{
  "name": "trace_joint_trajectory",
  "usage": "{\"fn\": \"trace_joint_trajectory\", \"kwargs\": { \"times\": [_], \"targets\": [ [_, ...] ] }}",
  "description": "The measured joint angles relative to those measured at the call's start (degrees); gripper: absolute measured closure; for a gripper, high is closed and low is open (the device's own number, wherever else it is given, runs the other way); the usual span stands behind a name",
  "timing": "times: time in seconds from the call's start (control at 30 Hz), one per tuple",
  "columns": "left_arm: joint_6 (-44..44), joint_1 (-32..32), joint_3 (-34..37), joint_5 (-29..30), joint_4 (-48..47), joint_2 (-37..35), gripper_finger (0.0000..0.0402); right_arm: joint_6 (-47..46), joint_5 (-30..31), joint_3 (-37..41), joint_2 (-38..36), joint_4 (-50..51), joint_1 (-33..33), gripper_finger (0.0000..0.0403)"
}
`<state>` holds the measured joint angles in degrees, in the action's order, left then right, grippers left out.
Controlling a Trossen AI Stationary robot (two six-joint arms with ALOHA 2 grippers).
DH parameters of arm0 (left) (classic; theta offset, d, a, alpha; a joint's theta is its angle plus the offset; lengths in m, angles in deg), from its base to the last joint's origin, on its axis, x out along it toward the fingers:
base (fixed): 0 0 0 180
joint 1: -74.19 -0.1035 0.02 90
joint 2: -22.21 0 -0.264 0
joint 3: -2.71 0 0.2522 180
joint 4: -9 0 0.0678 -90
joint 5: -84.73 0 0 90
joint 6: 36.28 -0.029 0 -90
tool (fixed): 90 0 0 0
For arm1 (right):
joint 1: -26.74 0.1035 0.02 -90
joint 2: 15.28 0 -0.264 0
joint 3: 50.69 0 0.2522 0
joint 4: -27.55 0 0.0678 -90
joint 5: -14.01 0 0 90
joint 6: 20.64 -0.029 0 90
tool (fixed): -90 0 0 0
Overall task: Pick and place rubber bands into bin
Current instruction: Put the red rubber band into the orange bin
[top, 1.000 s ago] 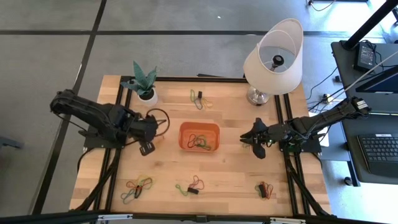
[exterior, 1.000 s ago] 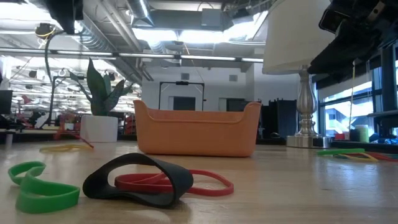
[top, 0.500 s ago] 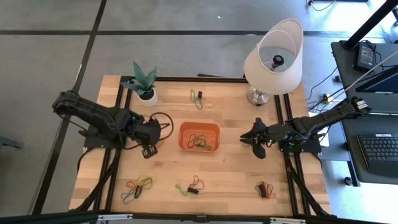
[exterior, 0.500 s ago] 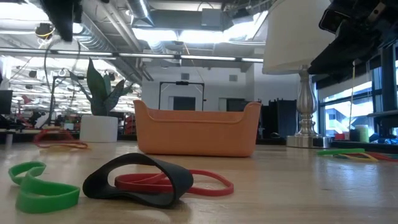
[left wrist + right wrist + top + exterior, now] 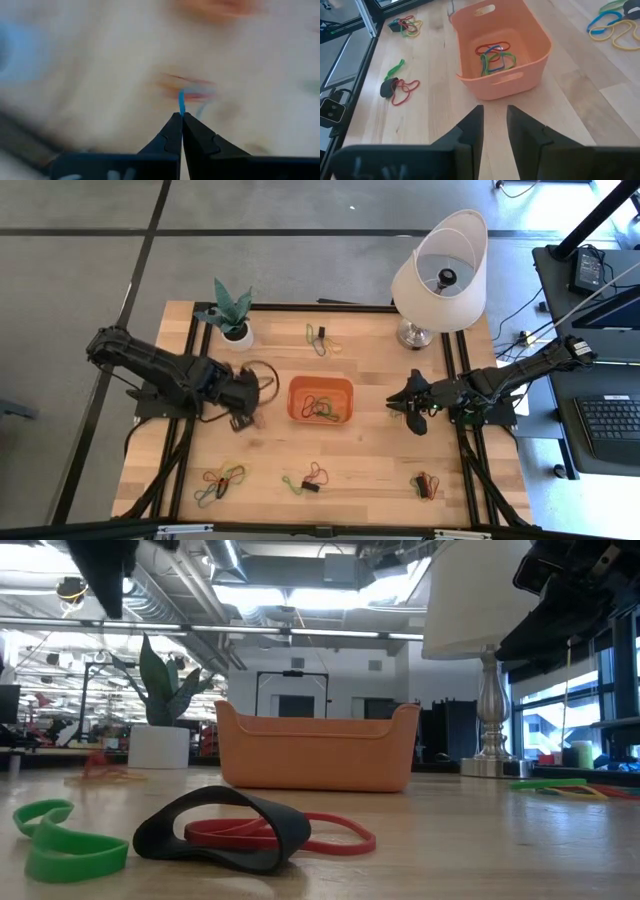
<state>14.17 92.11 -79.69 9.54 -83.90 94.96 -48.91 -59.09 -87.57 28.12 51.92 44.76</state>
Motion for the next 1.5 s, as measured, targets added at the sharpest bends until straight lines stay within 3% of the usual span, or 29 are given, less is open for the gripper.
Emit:
{"fn": "trace_joint_trajectory", "kwargs": {
  "times": [0.07,0.17,0.3,0.37,0.47,0.6,0.67,1.0,1.2,1.5],
  "targets": [
    [5.47,-0.71,0.00,2.75,-5.69,0.00,0.0399,-0.01,0.01,0.00,0.00,0.00,0.00,0.0315],
    [7.82,-1.33,0.00,-0.17,-5.43,-0.02,0.0399,-0.07,-0.01,0.00,0.00,0.00,0.00,0.0315],
    [-2.35,-0.35,0.00,-8.96,7.94,0.00,0.0399,-0.01,0.00,0.00,0.00,-0.02,0.00,0.0315],
    [-8.50,0.71,0.00,-10.51,15.10,0.00,0.0399,-0.06,0.01,0.00,0.21,-0.04,0.00,0.0315],
    [-12.83,1.45,0.00,-4.17,17.58,0.00,0.0399,-0.14,0.01,0.00,0.83,-0.04,0.00,0.0315],
    [-6.32,1.04,0.00,8.79,10.32,0.00,0.0399,-1.53,0.01,0.00,2.21,-0.09,0.00,0.0315],
    [-2.63,0.65,0.00,11.08,6.33,0.00,0.0399,-2.09,-0.01,0.00,3.07,-0.04,0.00,0.0315],
    [-3.44,-0.41,0.00,1.34,5.22,0.00,0.0398,-4.33,-0.01,0.00,5.75,-0.04,0.00,0.0315],
    [-2.76,-0.70,1.09,4.50,4.38,0.01,0.0398,-4.25,0.01,0.00,5.75,-0.13,0.00,0.0315],
    [8.09,-2.79,14.83,-3.52,5.28,0.03,0.0398,-4.43,0.00,0.00,5.75,-0.11,0.00,0.0315]
  ]
}}
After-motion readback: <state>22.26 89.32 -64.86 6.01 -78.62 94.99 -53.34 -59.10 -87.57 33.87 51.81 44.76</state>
